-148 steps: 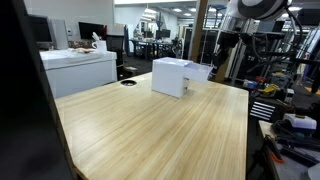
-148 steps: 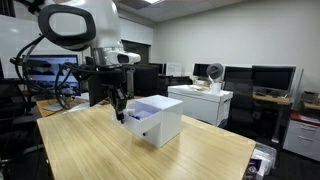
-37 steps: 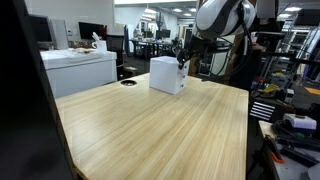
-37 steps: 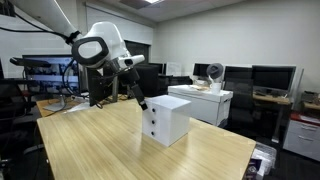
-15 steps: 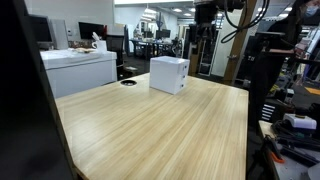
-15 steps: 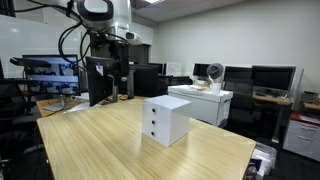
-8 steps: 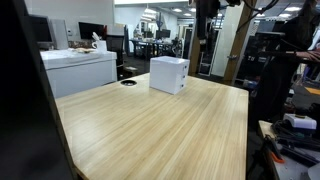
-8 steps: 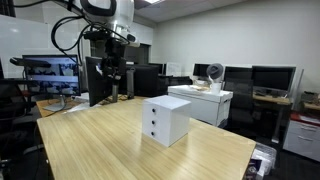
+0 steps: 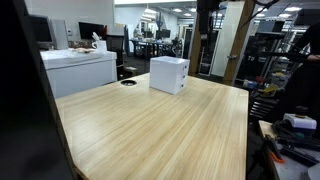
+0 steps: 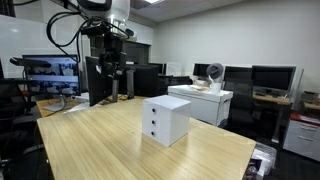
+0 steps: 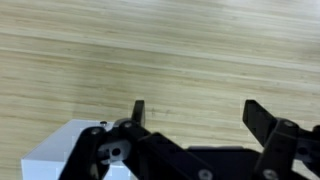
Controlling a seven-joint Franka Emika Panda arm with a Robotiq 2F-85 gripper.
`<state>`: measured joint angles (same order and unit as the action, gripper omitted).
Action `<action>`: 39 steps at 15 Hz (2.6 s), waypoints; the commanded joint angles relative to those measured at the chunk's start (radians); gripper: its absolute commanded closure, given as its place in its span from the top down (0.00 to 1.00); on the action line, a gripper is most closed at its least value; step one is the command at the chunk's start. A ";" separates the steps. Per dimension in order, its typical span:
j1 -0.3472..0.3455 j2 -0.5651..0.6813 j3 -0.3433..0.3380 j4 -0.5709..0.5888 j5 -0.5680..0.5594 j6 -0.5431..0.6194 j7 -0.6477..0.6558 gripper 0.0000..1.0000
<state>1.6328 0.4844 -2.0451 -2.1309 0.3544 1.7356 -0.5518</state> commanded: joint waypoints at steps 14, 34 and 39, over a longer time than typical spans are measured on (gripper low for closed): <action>-0.067 -0.115 -0.085 0.020 0.094 -0.168 -0.261 1.00; -0.066 0.196 -0.073 -0.143 0.191 0.291 0.040 1.00; -0.033 0.159 -0.075 -0.137 0.124 0.298 0.068 1.00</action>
<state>1.5731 0.6770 -2.1053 -2.2684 0.5145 2.0183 -0.5105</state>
